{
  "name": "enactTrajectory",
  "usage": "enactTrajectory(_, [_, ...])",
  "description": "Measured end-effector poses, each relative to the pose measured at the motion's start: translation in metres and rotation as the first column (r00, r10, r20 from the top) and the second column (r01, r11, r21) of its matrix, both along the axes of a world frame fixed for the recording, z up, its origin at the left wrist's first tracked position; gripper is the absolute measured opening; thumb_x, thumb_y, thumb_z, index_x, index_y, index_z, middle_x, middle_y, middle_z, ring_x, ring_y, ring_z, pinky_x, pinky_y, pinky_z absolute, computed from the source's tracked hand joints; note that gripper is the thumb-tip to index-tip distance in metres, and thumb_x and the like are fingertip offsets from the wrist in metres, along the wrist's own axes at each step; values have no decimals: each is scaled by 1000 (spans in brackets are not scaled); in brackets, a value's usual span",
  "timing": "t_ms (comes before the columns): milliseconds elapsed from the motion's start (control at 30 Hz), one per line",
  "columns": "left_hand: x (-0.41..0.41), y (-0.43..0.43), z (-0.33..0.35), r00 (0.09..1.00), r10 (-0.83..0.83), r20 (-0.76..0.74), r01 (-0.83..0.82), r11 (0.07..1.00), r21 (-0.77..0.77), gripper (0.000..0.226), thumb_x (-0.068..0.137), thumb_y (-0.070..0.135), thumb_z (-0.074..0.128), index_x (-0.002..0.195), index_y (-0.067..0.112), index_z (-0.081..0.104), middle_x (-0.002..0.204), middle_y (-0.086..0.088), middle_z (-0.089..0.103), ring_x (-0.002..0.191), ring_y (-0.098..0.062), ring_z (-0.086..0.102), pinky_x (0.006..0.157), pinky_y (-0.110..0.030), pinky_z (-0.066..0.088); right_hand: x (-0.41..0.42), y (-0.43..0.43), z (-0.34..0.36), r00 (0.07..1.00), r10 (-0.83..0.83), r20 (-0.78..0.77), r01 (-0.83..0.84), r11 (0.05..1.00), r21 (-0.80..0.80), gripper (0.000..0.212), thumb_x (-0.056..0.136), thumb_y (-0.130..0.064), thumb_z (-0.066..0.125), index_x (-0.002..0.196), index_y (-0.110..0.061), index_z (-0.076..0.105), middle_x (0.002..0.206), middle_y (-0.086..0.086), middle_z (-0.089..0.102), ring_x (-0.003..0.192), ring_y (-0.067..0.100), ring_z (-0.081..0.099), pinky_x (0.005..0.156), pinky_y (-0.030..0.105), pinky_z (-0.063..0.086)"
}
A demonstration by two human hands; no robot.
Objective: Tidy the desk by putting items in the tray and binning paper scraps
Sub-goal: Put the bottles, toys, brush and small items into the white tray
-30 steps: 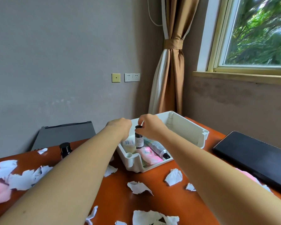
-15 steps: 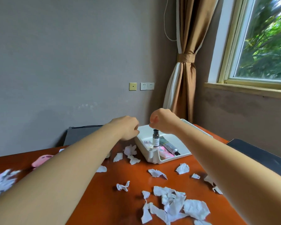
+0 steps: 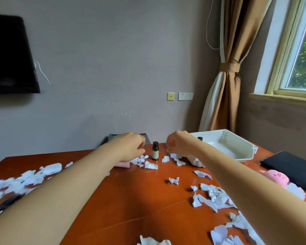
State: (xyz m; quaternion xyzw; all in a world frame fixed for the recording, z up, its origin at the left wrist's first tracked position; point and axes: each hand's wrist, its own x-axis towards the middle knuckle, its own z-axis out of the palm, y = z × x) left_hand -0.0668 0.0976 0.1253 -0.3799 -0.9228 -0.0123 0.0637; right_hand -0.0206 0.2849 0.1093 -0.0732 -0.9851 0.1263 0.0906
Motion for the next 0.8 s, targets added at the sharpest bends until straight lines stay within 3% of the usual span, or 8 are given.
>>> enactTrajectory(167, [-21,-43,-23,993,110,49,-109,994,-19,32,93,35,48,121,19,53,126,-3,53,109,-23,54,88,-36,47,-23,-26,-16,1000,4,8,-4,999,53,24,91,-14,55,113,-7,64,101,8,68,85,23,64,74,28,57])
enactTrajectory(367, [-58,-72,-62,984,174,-41,-177,978,-109,45,93,31,49,137,21,42,137,-5,45,123,-23,46,99,-34,42,-56,-31,-34,1000,13,-26,-9,988,153,39,89,-12,59,127,-16,54,121,9,56,105,25,55,85,31,55])
enactTrajectory(667, [-115,-67,-101,959,237,158,-243,970,16,72,92,41,51,150,20,15,156,-6,18,139,-28,28,109,-42,29,-105,-13,-61,997,-77,-1,76,983,167,57,90,-14,58,141,-21,36,136,8,44,119,29,48,89,33,53])
enactTrajectory(800, [-137,-58,-104,940,239,242,-264,961,79,77,92,47,49,152,26,6,160,-1,6,145,-29,17,114,-45,24,-121,-6,-74,994,-105,-20,107,983,147,53,90,-16,55,140,-21,37,134,8,48,117,28,52,87,33,55])
